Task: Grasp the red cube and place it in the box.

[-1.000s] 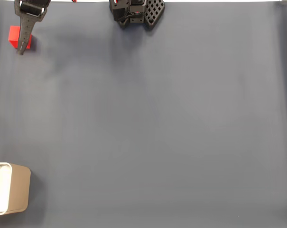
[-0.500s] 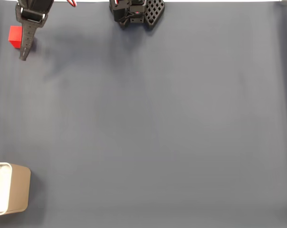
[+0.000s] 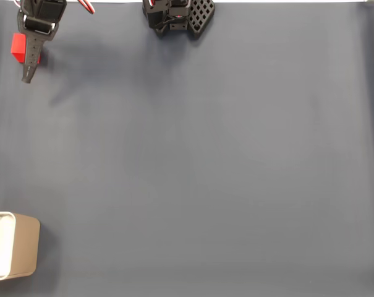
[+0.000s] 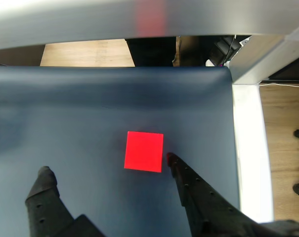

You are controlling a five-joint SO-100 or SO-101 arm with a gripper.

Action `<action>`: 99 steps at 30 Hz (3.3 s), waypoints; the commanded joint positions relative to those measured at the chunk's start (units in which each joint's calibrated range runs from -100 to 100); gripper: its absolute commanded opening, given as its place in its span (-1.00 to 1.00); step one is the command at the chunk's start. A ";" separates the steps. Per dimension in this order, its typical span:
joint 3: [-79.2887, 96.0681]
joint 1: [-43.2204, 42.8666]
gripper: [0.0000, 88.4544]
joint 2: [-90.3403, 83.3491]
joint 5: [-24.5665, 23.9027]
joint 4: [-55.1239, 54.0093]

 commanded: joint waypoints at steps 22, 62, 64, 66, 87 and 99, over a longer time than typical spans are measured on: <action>-4.95 -3.08 0.12 2.43 -1.32 -2.38; -5.50 -3.79 -1.00 1.99 1.47 -2.38; -5.68 -3.86 -1.00 1.99 1.61 -2.30; -6.14 -4.01 -1.00 1.99 1.66 -1.48; -22.29 -15.80 -1.00 -9.88 3.37 22.46; -36.52 -28.79 -1.00 -8.15 4.15 30.98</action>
